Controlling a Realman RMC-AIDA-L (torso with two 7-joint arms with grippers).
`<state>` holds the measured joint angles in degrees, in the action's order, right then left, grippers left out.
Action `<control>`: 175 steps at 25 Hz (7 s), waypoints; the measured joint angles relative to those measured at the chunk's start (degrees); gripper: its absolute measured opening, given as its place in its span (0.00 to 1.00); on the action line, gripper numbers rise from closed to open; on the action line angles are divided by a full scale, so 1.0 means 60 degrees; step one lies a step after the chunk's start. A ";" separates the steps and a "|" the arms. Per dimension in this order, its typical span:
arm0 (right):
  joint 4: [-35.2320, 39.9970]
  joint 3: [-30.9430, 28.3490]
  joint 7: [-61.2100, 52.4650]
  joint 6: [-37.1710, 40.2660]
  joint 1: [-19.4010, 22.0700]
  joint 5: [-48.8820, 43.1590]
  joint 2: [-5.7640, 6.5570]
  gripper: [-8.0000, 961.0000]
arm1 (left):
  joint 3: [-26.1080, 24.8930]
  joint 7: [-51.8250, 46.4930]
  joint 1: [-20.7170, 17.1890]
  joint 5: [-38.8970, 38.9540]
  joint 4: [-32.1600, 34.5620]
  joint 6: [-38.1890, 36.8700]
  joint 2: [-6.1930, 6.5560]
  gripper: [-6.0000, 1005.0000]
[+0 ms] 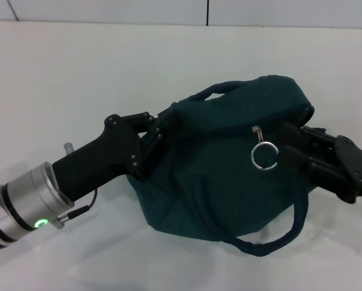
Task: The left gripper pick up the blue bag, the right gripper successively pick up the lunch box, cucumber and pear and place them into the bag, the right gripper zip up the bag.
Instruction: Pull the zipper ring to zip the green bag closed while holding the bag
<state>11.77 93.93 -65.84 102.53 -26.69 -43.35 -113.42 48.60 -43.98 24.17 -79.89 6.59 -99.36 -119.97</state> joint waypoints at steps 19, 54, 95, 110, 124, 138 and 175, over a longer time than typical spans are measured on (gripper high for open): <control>0.0005 -0.0012 -0.0685 -0.0901 -0.0402 -0.0795 -0.0100 0.59 | -0.0044 0.0015 -0.0048 -0.0013 -0.0043 -0.0067 -0.0043 0.06; 0.0014 -0.0035 -0.2077 -0.1108 -0.0647 -0.1263 -0.0080 0.31 | -0.0043 0.0153 -0.0030 0.0001 -0.0043 -0.0157 -0.0043 0.08; 0.0391 -0.2175 -0.1267 -0.0768 0.0524 -0.1144 0.0007 0.03 | 0.0001 0.0527 -0.0134 0.0086 -0.0044 -0.0159 -0.0012 0.12; 0.0302 -0.2850 -0.0850 -0.0855 0.0959 -0.1153 -0.0040 0.03 | 0.0001 0.0623 -0.0185 0.0016 0.0019 -0.0176 0.0028 0.13; 0.0387 -0.2769 -0.0847 -0.0788 0.0888 -0.1642 -0.0072 0.03 | 0.0134 -0.0261 0.0081 -0.0357 0.0594 -0.0690 0.0077 0.15; 0.0520 -0.2772 -0.0844 -0.0504 0.0878 -0.1884 -0.0095 0.03 | 0.0350 -0.1356 0.0495 -0.1066 0.1076 -0.0593 0.0074 0.57; 0.0394 -0.3551 -0.0679 -0.1552 0.1309 -0.1864 -0.0155 0.03 | -0.0056 -0.1353 0.0350 -0.0785 0.1832 0.0409 0.0475 0.08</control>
<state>14.13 72.63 -69.92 93.22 -18.84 -54.54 -114.35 48.26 -52.10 26.27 -84.60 17.58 -96.91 -117.12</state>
